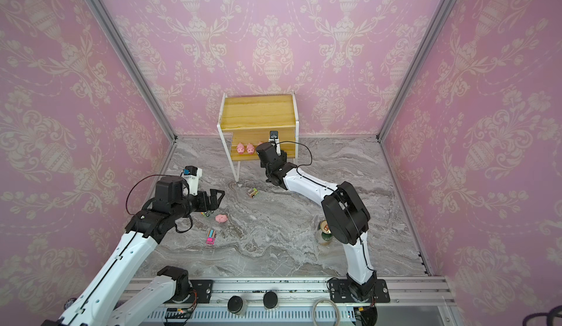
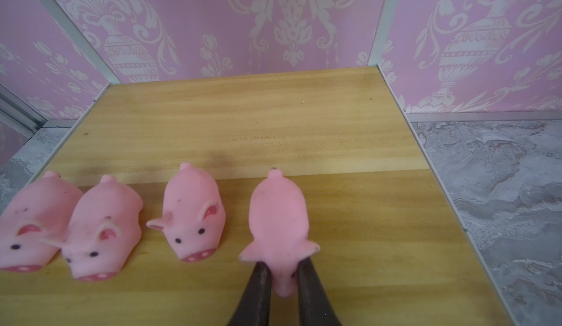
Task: Organize plastic toys on shelves
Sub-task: Place the plastic toy on the shelf.
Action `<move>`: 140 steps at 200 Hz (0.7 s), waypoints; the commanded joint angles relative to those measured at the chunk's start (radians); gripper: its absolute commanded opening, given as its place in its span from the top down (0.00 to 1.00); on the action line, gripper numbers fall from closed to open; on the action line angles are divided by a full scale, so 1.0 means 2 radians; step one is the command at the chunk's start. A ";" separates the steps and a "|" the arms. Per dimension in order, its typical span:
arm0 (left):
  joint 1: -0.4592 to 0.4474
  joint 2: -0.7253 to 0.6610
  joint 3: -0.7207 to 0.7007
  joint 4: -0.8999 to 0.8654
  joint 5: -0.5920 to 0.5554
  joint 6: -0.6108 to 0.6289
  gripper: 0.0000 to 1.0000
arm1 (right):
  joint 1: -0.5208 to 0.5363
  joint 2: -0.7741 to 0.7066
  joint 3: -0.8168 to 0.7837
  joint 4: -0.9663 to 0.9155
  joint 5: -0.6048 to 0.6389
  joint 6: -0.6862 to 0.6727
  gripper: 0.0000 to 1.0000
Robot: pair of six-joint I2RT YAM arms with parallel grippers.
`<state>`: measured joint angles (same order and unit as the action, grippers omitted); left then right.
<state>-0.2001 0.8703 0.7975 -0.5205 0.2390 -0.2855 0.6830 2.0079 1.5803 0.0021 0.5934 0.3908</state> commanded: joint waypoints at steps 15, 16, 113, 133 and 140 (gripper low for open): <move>-0.003 -0.003 -0.002 -0.002 0.001 0.012 0.01 | -0.002 -0.003 0.012 -0.012 0.009 0.002 0.62; -0.003 -0.003 -0.002 -0.002 0.000 0.012 0.01 | -0.002 -0.004 0.011 -0.012 0.009 0.002 0.60; -0.002 0.012 0.013 -0.035 -0.079 0.006 0.01 | 0.069 -0.204 -0.183 -0.058 -0.048 -0.028 0.25; 0.008 0.017 0.015 -0.039 -0.089 0.000 0.01 | 0.100 -0.230 -0.216 -0.090 -0.079 -0.038 0.25; 0.013 0.020 0.017 -0.041 -0.090 -0.003 0.01 | 0.111 -0.232 -0.219 -0.104 -0.093 -0.039 0.26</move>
<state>-0.1970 0.8974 0.8005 -0.5663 0.1200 -0.2832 0.8463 1.5753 1.2007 -0.0895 0.4992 0.3485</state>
